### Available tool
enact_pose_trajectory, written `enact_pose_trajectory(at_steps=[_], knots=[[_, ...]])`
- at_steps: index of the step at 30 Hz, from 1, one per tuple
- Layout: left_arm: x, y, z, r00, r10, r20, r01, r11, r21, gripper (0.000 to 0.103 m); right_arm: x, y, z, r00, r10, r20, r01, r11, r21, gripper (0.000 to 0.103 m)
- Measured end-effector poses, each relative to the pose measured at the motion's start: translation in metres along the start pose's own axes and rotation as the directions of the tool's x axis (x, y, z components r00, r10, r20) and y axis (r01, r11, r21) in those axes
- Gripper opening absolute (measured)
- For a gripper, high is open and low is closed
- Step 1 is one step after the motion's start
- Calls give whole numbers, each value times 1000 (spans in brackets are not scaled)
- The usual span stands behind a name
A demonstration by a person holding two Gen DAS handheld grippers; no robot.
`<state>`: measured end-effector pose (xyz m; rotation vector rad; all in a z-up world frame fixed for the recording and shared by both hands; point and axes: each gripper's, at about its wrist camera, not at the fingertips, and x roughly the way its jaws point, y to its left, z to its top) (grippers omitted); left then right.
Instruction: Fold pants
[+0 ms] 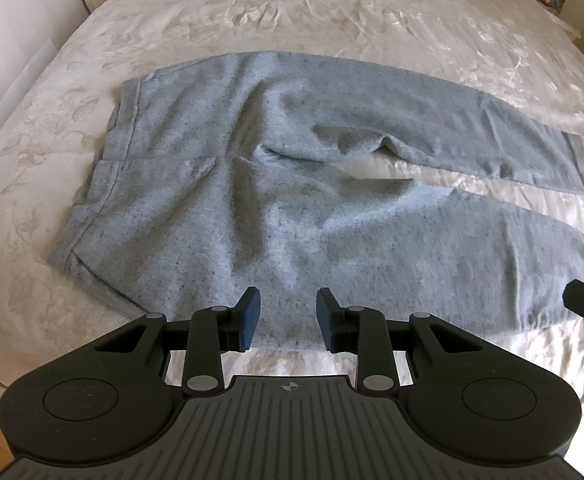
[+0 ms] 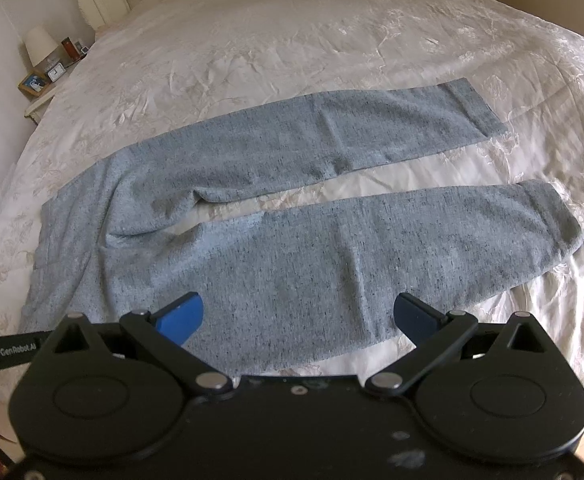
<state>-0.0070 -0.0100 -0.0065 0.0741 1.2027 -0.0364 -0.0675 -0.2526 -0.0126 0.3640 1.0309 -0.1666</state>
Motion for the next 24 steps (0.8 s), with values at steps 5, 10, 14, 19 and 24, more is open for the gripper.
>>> enact_pose_trajectory(at_steps=[5,10,14,19,24], knots=[[0,-3,0,1000,-3,2,3,1000,18,30,0,-2,-1,1000,-4,2,4,1000,14,103],[-1,-6,-1,1000,-5,1,5,1000,30,30,0,-6,-1,1000,-7,3,7,999,32,103],[-1,-6,-2,1000,-4,2,4,1000,30,30,0,-7,-2,1000,-7,2,7,999,38,103],[-1,-5,-3,1000,-7,3,7,999,32,30,0,-7,-4,1000,-10,4,10,999,42,103],[-1,-5,-3,1000,-7,3,7,1000,29,30,0,-5,-4,1000,-13,-1,13,999,44,103]])
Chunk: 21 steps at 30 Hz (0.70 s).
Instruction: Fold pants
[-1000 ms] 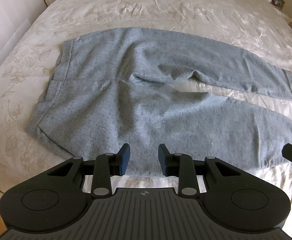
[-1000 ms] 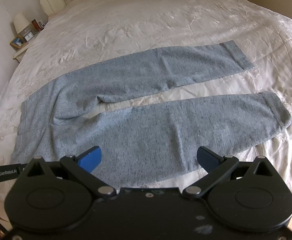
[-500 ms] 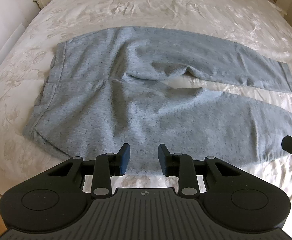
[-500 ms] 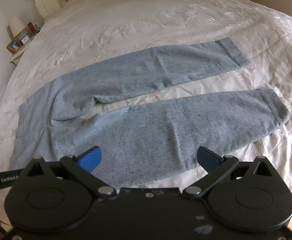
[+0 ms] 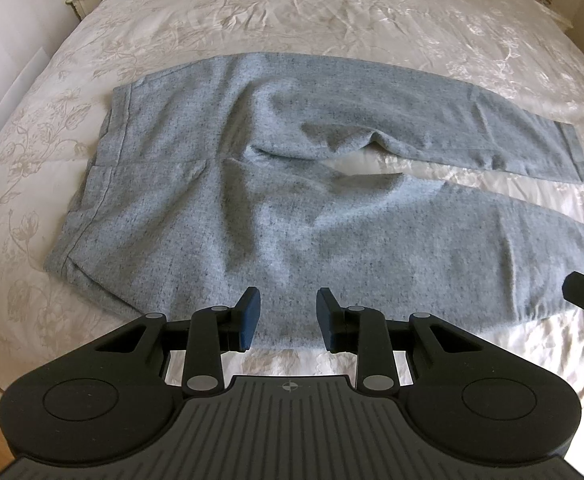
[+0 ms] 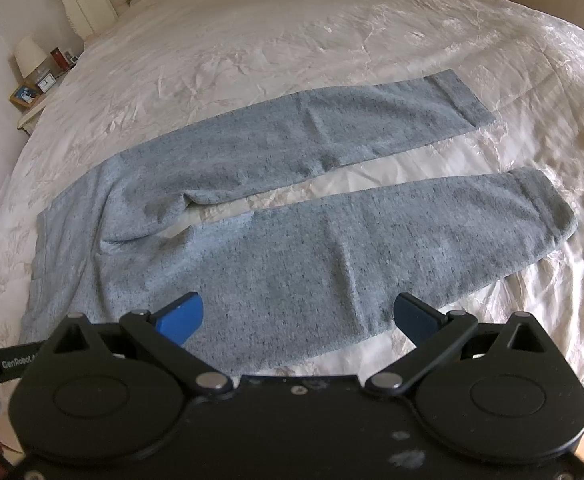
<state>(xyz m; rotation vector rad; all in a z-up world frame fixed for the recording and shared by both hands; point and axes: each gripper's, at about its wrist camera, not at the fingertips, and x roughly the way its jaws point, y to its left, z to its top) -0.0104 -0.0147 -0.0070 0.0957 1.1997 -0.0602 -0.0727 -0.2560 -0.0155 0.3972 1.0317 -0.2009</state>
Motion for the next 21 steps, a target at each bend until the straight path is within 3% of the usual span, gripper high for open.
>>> enact_pose_trajectory(at_steps=[6,13,16,21], knots=[[0,0,-1,1000,-2,-2,2,1000,5,30,-5,1,-2,999,6,32,-6,1000,-18,103],[-7,-3,3,998,-10,57,9,1000,16,30,-22,-2,2,987,40,154,-36,999,-26,103],[-12,-8,8,995,-16,102,14,1000,18,30,-32,-5,9,973,44,226,-41,999,-18,103],[-17,-27,22,986,-19,166,14,999,30,30,-49,-20,28,925,64,374,-68,998,-2,103]])
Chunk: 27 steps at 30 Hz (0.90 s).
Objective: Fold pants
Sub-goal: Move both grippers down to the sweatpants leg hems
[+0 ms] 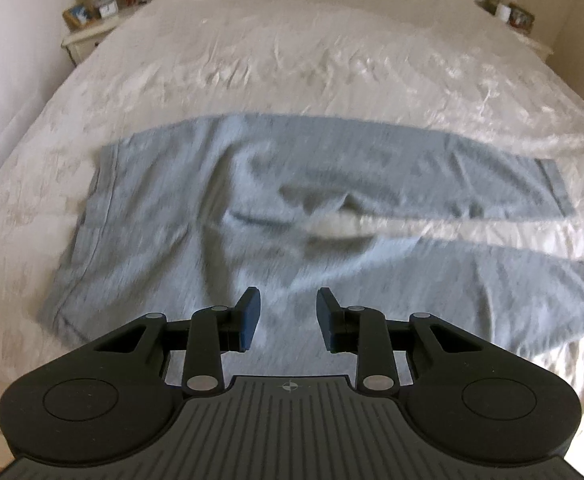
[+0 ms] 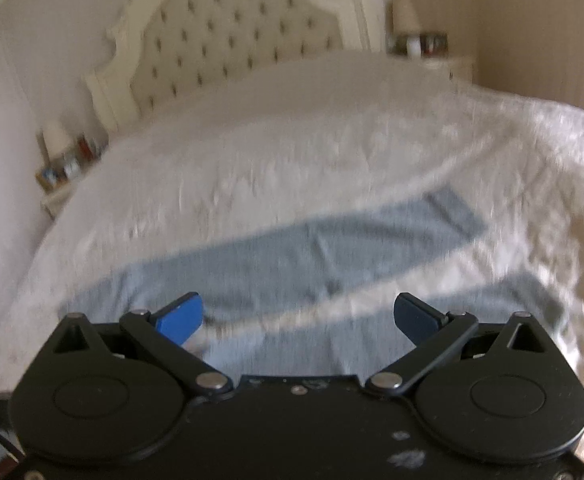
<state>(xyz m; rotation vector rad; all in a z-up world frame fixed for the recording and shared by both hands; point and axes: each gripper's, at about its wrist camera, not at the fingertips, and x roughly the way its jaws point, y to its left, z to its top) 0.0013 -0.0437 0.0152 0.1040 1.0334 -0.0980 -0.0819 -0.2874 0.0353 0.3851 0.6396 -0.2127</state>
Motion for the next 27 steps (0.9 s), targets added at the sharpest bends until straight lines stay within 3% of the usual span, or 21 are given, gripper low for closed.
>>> enact_pose_trajectory(at_steps=[3,5,10,12,15,18,22,27], knots=[[4,-16,7,1000,4,27,-5,1000,10,30,2,-16,11,994,30,106,-31,999,13,103],[8,-28,11,1000,11,27,-11,1000,15,30,12,-25,21,993,23,115,-21,1000,-17,103],[30,-55,17,998,-19,-66,19,1000,-3,30,65,-58,47,997,61,-42,-66,989,-130,103],[42,-64,18,993,-27,-116,26,1000,-17,30,91,-76,56,993,63,-97,-78,984,-160,94],[59,-76,21,988,21,-155,-27,999,-35,30,135,-101,67,981,61,-185,-102,969,-223,85],[75,-85,28,981,64,-183,-72,997,-40,30,180,-126,78,967,50,-248,-122,952,-282,82],[90,-93,44,974,111,-199,-126,990,-66,30,244,-151,91,944,44,-328,-171,914,-369,75],[105,-96,66,968,122,-220,-147,984,-102,30,311,-146,112,916,81,-394,-277,837,-473,60]])
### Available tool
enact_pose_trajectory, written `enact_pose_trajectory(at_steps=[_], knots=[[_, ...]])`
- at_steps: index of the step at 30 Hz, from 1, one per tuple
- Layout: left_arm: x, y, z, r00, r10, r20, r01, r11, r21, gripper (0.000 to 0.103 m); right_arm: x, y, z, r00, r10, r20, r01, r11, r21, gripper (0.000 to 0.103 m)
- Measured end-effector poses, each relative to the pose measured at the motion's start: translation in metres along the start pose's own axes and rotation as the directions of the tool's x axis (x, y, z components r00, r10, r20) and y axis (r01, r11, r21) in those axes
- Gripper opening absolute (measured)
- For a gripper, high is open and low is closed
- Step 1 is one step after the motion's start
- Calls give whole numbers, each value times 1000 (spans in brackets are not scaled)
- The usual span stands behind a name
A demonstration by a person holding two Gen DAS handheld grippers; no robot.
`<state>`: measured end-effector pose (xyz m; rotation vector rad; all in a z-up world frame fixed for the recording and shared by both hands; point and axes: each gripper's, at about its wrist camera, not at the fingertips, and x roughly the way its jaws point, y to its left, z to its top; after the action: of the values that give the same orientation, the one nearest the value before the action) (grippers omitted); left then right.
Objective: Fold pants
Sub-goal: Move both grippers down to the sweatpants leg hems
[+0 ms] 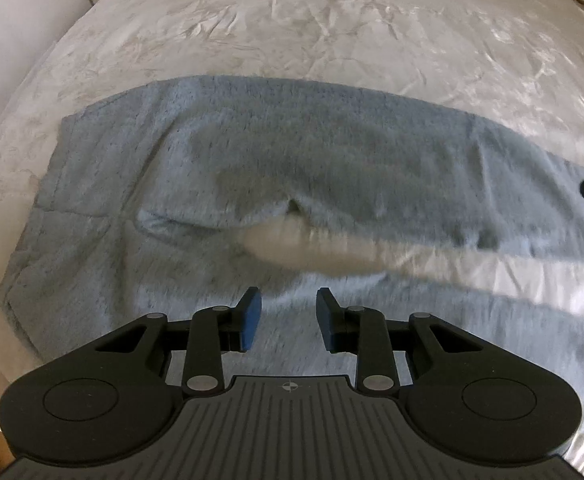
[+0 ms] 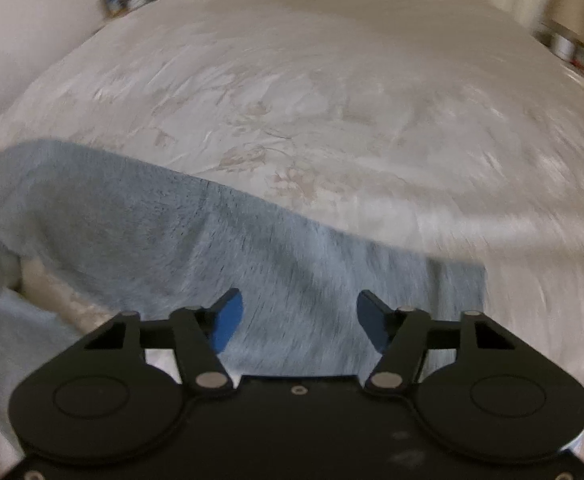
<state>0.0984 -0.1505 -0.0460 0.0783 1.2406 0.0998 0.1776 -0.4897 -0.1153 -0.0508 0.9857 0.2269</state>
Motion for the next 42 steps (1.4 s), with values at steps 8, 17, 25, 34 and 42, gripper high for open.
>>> enact_pose_trajectory(at_steps=[8,17,25,34,42], knots=[[37,-7,39,998,-25,-61,26,1000,14,30,64,13,56,996,82,-30,-86,972,-217,69],[64,0,90,989,-130,-77,125,990,-70,30,133,45,77,981,133,-141,-175,918,-356,45],[66,-1,125,968,-248,-40,241,961,-135,30,84,67,51,978,197,-76,-210,900,-381,10],[87,-11,147,941,-328,-83,305,928,-215,30,56,95,3,976,201,-83,-217,893,-394,10],[101,-8,150,937,-329,-116,291,921,-260,30,57,89,4,978,197,-67,-208,915,-346,10]])
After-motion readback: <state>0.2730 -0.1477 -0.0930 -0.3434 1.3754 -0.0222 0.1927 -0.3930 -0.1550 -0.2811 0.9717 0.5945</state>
